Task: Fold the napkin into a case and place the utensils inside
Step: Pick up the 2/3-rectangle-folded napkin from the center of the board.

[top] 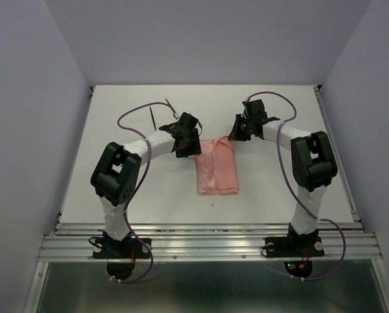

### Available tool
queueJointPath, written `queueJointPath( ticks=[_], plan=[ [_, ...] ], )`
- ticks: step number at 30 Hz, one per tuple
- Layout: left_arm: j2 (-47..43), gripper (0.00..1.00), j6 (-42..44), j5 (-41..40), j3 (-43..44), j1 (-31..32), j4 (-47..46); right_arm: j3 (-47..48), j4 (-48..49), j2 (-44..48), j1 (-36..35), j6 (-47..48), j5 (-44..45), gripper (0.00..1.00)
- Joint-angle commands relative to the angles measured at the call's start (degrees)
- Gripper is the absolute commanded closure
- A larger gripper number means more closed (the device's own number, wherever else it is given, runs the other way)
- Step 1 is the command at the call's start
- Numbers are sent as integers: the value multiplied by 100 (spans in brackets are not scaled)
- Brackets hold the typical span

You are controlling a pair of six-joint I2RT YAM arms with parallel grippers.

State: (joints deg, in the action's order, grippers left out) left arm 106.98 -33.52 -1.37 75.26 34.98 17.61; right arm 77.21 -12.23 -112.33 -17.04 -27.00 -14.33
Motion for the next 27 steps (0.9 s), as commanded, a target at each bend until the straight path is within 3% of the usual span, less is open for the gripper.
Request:
queueJointPath(
  ticks=[1, 15, 27],
  plan=[
    [-11, 39, -304, -39, -82, -27, -345, 216, -113, -279, -63, 134, 106, 86],
    [499, 39, -59, 110, 84, -141, -284, -909, 256, 123, -247, -332, 501, 86],
    [604, 51, 126, -31, 23, -132, -170, -1428, 422, 739, -318, -718, 747, 85]
  ],
)
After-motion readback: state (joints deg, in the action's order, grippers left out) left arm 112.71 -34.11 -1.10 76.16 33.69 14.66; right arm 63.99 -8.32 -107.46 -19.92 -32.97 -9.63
